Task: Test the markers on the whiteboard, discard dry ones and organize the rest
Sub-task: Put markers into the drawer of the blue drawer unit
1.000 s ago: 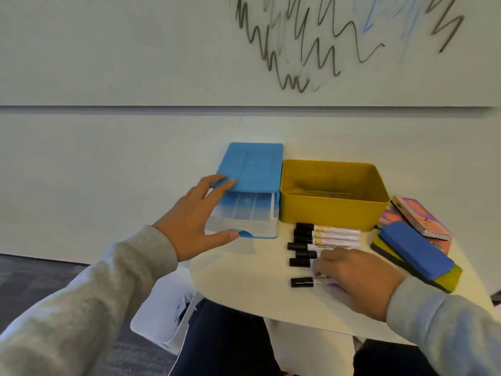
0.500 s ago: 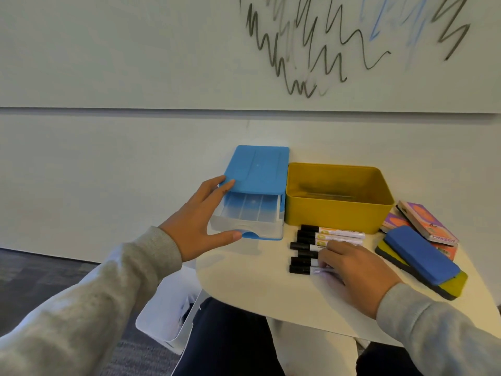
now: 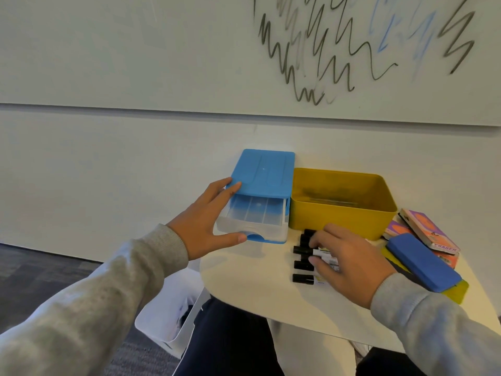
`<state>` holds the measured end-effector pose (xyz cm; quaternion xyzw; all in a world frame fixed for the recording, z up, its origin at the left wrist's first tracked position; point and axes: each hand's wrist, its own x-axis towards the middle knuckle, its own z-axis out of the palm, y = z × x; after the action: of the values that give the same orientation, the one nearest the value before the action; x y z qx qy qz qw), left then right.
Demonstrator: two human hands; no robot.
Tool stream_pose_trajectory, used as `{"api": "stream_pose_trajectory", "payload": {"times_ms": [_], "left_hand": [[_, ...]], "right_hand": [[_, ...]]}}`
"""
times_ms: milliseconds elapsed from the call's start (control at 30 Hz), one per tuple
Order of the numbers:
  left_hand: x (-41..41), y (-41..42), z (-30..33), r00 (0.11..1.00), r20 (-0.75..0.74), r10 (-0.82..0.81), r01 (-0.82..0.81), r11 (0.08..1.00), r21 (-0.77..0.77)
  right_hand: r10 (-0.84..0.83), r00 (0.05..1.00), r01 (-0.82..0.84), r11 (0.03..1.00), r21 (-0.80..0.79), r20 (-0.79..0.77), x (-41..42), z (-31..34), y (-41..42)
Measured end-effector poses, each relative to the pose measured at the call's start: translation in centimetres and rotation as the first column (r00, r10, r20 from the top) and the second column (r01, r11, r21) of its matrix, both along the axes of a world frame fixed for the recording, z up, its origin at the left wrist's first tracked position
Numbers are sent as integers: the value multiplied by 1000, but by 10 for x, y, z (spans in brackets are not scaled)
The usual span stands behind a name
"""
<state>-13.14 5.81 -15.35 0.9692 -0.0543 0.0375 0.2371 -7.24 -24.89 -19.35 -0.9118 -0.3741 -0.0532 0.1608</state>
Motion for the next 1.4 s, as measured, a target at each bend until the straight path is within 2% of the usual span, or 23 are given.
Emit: {"api": "stream_pose_trajectory", "payload": {"times_ms": [167, 367, 433, 567, 733, 900, 1067, 1233, 1400], "left_hand": [[-1, 3, 3, 1000, 1, 1, -1, 1000, 7], [0, 6, 1, 999, -23, 25, -26, 999, -48], [2, 8, -2, 999, -39, 31, -35, 993, -109], [5, 10, -9, 997, -61, 36, -55, 938, -344], [12, 6, -21, 986, 42, 159, -118, 862, -493], [22, 3, -27, 987, 75, 145, -83, 840, -536], [34, -3, -33, 965, 125, 230, -114, 798, -592], [36, -2, -33, 958, 138, 252, -136, 822, -553], [35, -6, -34, 952, 141, 273, -147, 808, -570]], "right_hand": [[32, 997, -45, 983, 176, 77, 3, 31, 28], [34, 999, -35, 999, 37, 25, 14, 43, 57], [21, 999, -20, 999, 41, -30, 21, 42, 64], [2, 995, 7, 997, 82, -104, 33, 36, 71], [-6, 994, 28, 977, 209, -106, 36, 26, 74], [-35, 993, 66, 955, 288, -111, 42, 21, 76], [-136, 991, 122, 926, 358, 13, 50, 14, 84], [-154, 983, 110, 927, 358, 96, 54, 12, 85], [-158, 984, 120, 928, 354, 82, 52, 12, 86]]}}
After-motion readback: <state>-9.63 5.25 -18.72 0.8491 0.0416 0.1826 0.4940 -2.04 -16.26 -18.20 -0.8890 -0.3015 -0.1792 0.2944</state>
